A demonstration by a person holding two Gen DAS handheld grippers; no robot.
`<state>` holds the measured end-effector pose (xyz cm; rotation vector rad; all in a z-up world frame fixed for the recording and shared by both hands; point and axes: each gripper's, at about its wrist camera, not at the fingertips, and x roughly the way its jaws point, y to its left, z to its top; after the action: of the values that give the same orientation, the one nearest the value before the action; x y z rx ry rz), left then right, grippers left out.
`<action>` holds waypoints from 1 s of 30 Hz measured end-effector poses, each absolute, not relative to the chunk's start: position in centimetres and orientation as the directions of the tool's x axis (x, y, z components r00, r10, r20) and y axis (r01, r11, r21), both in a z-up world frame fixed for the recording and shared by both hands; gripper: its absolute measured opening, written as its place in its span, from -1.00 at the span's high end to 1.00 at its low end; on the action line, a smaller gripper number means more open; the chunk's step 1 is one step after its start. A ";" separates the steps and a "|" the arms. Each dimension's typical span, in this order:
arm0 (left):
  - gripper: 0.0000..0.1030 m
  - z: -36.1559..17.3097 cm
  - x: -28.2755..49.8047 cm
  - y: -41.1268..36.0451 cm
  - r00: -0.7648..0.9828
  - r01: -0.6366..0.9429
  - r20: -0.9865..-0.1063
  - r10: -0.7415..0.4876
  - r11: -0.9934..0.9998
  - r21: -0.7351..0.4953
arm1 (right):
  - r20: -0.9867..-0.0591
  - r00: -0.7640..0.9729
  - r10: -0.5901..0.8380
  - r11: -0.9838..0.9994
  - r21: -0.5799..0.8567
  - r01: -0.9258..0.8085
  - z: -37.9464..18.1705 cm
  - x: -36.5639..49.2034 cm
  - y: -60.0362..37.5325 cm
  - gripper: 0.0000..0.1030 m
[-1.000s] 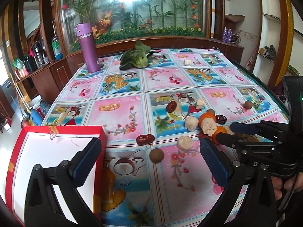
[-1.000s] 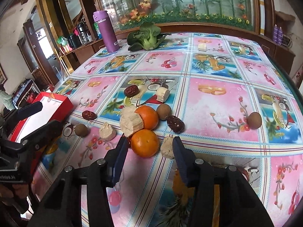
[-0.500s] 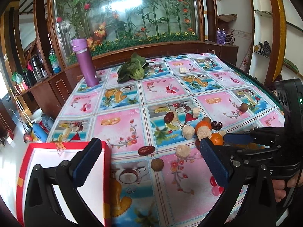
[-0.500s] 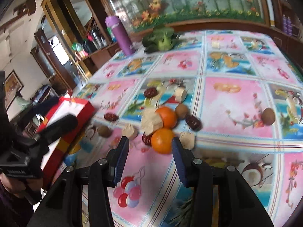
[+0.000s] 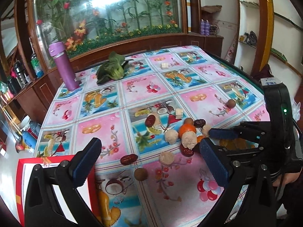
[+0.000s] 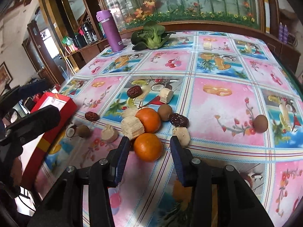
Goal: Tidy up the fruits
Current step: 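Grasp an orange with the left tool while the right tool grasps another orange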
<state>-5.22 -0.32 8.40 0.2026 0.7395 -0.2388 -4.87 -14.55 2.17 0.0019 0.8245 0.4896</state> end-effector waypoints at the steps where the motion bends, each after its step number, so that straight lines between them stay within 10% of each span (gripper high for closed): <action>1: -1.00 8.2 -4.9 -0.5 0.703 0.295 -0.696 -0.145 0.950 0.101 | -0.709 0.573 0.411 0.889 0.173 -0.424 2.1 -4.9 -14.4 0.25; 13: -1.00 7.3 -1.4 -3.0 0.616 0.419 -0.767 -0.178 0.899 0.128 | -0.734 0.507 0.453 0.880 0.278 -0.384 1.2 -4.4 -15.7 0.43; 30: -0.37 4.1 2.2 -7.9 0.492 0.530 -0.845 -0.209 0.842 0.101 | -0.737 0.550 0.393 0.919 0.344 -0.194 1.3 -4.1 -20.7 0.42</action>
<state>2.16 -7.90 4.06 0.3737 0.9580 -0.4609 -4.12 -20.74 1.31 0.2334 0.9270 0.3510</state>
